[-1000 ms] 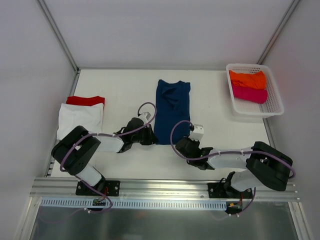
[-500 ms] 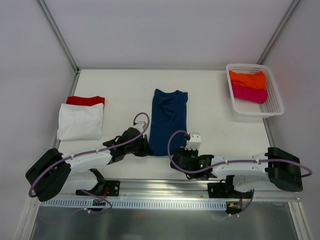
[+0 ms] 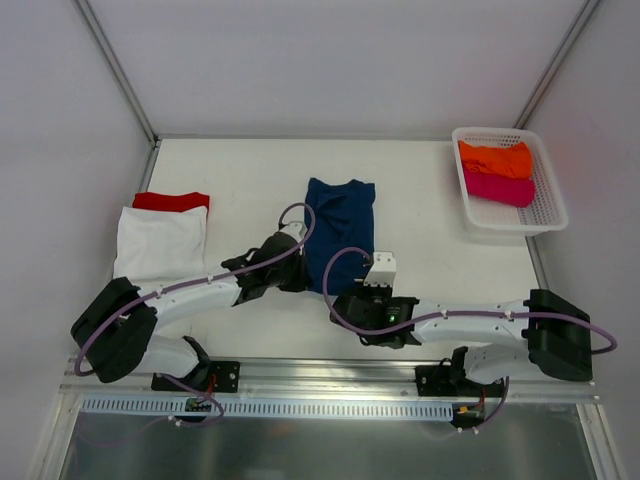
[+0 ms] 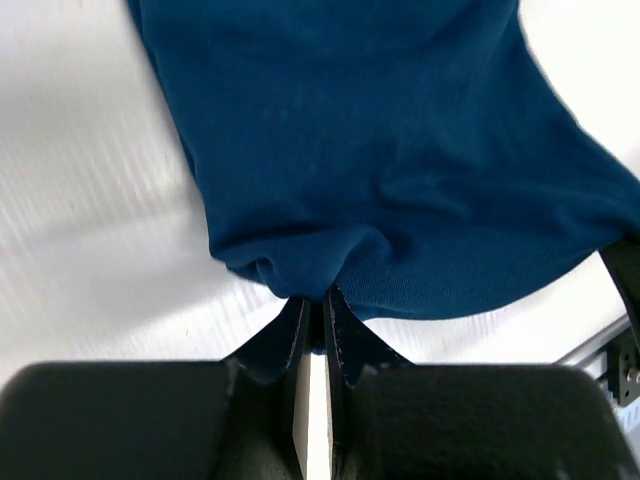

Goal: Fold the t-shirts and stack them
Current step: Fold the tshirt

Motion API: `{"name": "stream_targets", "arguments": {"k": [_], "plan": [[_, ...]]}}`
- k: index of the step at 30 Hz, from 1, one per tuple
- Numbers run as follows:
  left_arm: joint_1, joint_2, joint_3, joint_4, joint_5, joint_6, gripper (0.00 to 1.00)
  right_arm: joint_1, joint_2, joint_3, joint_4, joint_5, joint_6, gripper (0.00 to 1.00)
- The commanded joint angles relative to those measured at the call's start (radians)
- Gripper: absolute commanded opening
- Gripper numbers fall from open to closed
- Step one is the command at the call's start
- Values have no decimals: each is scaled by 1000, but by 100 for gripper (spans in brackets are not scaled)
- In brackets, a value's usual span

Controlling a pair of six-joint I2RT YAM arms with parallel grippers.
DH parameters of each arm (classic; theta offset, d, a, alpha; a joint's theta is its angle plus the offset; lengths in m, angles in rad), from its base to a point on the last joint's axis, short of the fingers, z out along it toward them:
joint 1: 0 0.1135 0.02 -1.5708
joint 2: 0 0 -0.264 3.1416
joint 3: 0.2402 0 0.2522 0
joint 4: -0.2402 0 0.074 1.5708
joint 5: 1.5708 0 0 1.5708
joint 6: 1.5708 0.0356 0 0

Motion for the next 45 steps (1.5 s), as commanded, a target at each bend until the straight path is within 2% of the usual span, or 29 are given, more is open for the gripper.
{"name": "stream_targets", "arguments": {"k": [1, 6, 10, 19, 29, 38, 45], "plan": [[6, 49, 114, -58, -61, 65, 0, -55, 12, 60, -24, 79, -94, 0], [52, 104, 208, -85, -65, 94, 0, -147, 23, 85, 101, 50, -272, 0], [96, 162, 305, -110, -67, 115, 0, -277, 81, 111, 250, -30, -418, 0], [205, 305, 498, -145, -44, 154, 0, -477, 241, 283, 390, -179, -648, 0], [288, 497, 751, -170, 45, 198, 0, -625, 396, 508, 421, -298, -785, 0], [336, 704, 1049, -213, 94, 240, 0, -737, 547, 674, 419, -377, -808, 0], [366, 785, 1176, -222, 97, 238, 0, -787, 653, 809, 415, -401, -817, 0]]}}
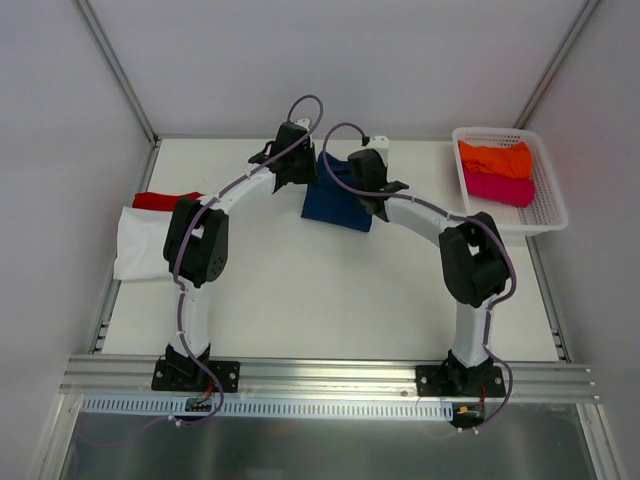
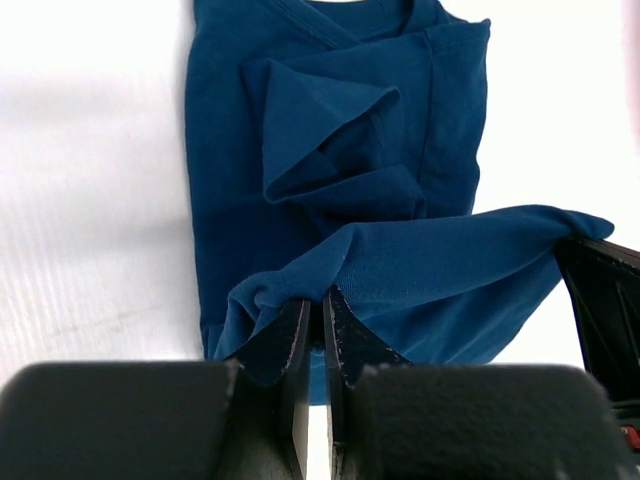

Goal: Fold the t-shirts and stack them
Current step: Fold the tshirt

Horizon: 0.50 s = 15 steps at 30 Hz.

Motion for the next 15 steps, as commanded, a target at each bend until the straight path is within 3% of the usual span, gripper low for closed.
{"name": "stream_targets", "arguments": {"k": [1, 10, 15], "plan": [[17, 20, 92, -7, 11, 26, 0, -19, 28, 90, 32, -8, -23, 0], [53, 189, 351, -4, 83, -10, 0, -70, 154, 286, 57, 5, -23, 0], [85, 362, 609, -4, 140, -28, 0, -102, 218, 398, 52, 16, -64, 0]]}}
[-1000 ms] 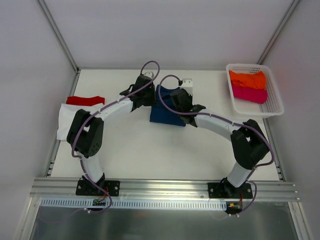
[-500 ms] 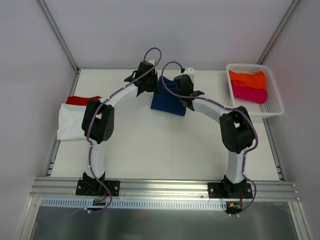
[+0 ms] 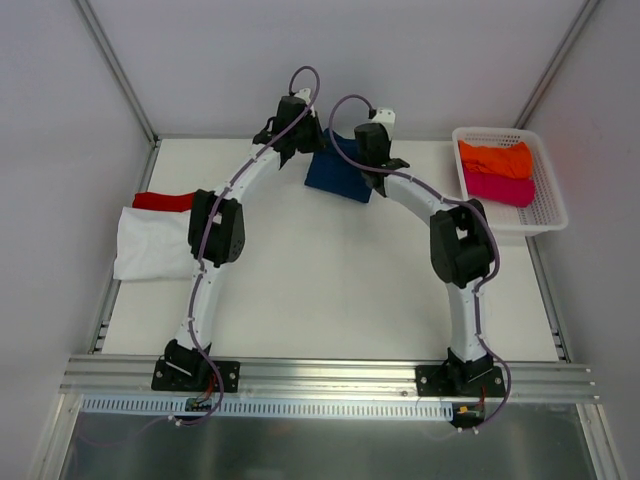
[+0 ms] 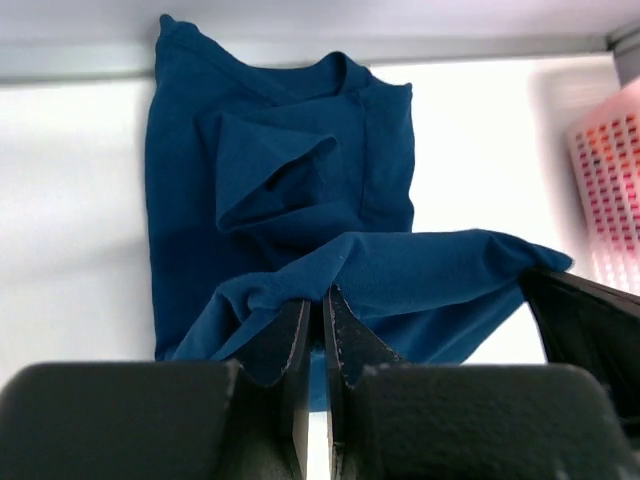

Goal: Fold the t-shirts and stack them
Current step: Fold the tshirt

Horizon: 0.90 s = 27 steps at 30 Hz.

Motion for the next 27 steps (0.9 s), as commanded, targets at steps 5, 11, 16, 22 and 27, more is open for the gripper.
{"name": "stream_targets", "arguments": {"k": [5, 11, 16, 22, 27], "plan": [[50, 202, 287, 42, -37, -36, 99, -67, 299, 561, -153, -23, -79, 30], [64, 161, 230, 83, -114, 25, 99, -111, 312, 587, -30, -105, -123, 99], [62, 88, 147, 143, -91, 19, 99, -125, 230, 446, 24, -160, -120, 99], [48, 62, 139, 172, -32, -21, 99, -116, 187, 381, 20, -194, -123, 99], [33, 62, 136, 195, 14, -19, 82, -108, 153, 327, 64, -270, -105, 77]]}}
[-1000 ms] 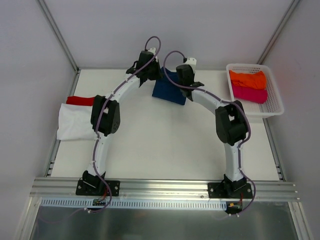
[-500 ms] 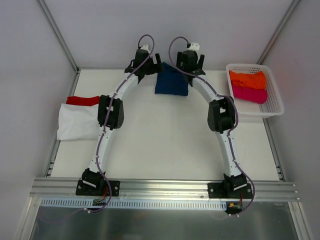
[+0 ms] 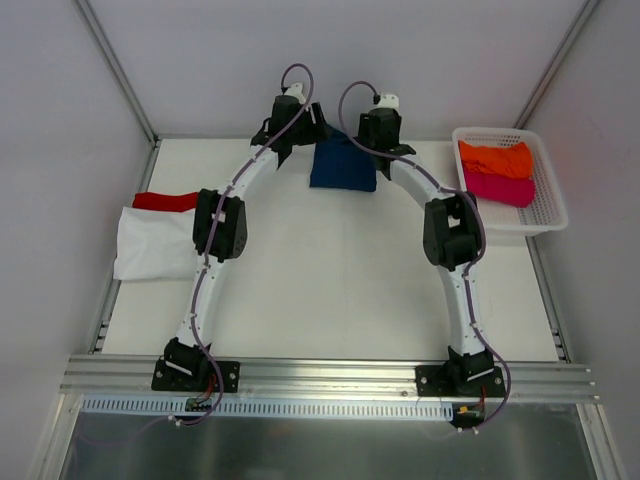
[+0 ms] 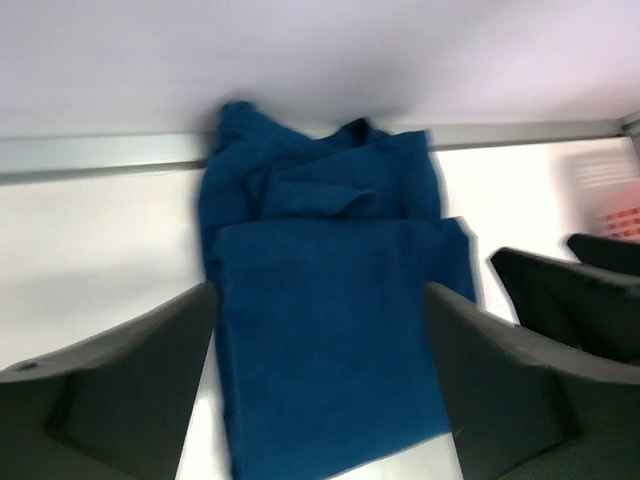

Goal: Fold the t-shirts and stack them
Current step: Fold the tshirt

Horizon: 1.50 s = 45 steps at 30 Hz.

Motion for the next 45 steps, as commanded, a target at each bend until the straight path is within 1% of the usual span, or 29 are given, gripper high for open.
{"name": "stream_targets", "arguments": {"k": [1, 2, 3, 5, 9, 11, 12, 13, 15, 17, 18, 20, 24, 26, 27, 29, 31, 32, 34, 35, 38, 39, 41, 42, 43, 44, 45], "plan": [[-16, -85, 2, 60, 45, -14, 59, 7, -97, 4, 61, -78, 13, 59], [-16, -80, -1, 59, 37, -18, 2, 7, -80, 44, 20, -84, 19, 15], [-16, -77, -4, 55, 28, -27, 0, 7, -67, 68, -1, -99, 27, 1], [-16, -62, -7, 54, 32, -32, 0, 7, -28, 113, -77, -130, 41, 1], [-16, -22, 8, 52, 38, -69, 0, 7, 19, 162, -117, -217, 73, 0], [-17, 6, 23, 48, 49, -84, 0, 7, 42, 193, -167, -241, 99, 0], [-19, 14, 26, 42, 49, -102, 0, 7, 74, 243, -199, -256, 105, 0], [-19, 26, 25, 20, 52, -118, 0, 6, 88, 266, -254, -268, 150, 1], [-20, 35, 8, -6, 64, -168, 0, 3, 110, 288, -308, -323, 190, 1], [-25, 37, -19, -35, 90, -207, 0, 0, 107, 265, -324, -371, 260, 1], [-30, 32, -36, -44, 95, -227, 0, -2, 102, 250, -330, -433, 282, 1], [-51, 24, -75, -67, 83, -233, 0, 0, 95, 213, -351, -501, 311, 2], [-82, 34, -111, -153, 78, -245, 0, 3, 98, 190, -439, -520, 348, 6], [-89, 26, -142, -175, 84, -262, 0, 4, 98, 164, -497, -534, 351, 10], [-94, 20, -185, -187, 88, -265, 0, 3, 95, 149, -511, -541, 351, 12], [-103, 0, -225, -198, 81, -264, 0, 9, 75, 86, -537, -544, 355, 13], [-117, -28, -283, -224, 62, -256, 0, 20, 50, 27, -537, -535, 360, 11], [-122, -38, -309, -228, 55, -256, 0, 26, 21, -31, -536, -515, 357, 10], [-137, -86, -404, -230, 22, -256, 0, 49, -14, -91, -531, -488, 352, 6], [-140, -100, -468, -230, 12, -259, 0, 66, -57, -162, -514, -462, 352, 5], [-165, -167, -558, -230, -4, -259, 0, 95, -129, -279, -485, -425, 362, 3], [-172, -211, -623, -228, -14, -259, 0, 119, -181, -363, -464, -413, 366, 1], [-207, -258, -693, -230, -53, -261, 0, 142, -235, -449, -437, -379, 383, 1], [-220, -306, -761, -230, -69, -261, 0, 167, -287, -530, -424, -371, 389, 0], [-247, -333, -800, -230, -78, -268, 0, 178, -313, -571, -416, -324, 397, 0], [-261, -357, -835, -228, -101, -274, 0, 190, -339, -612, -407, -319, 414, 1], [-275, -405, -903, -228, -112, -277, 0, 213, -367, -653, -385, -316, 421, 1]]}}
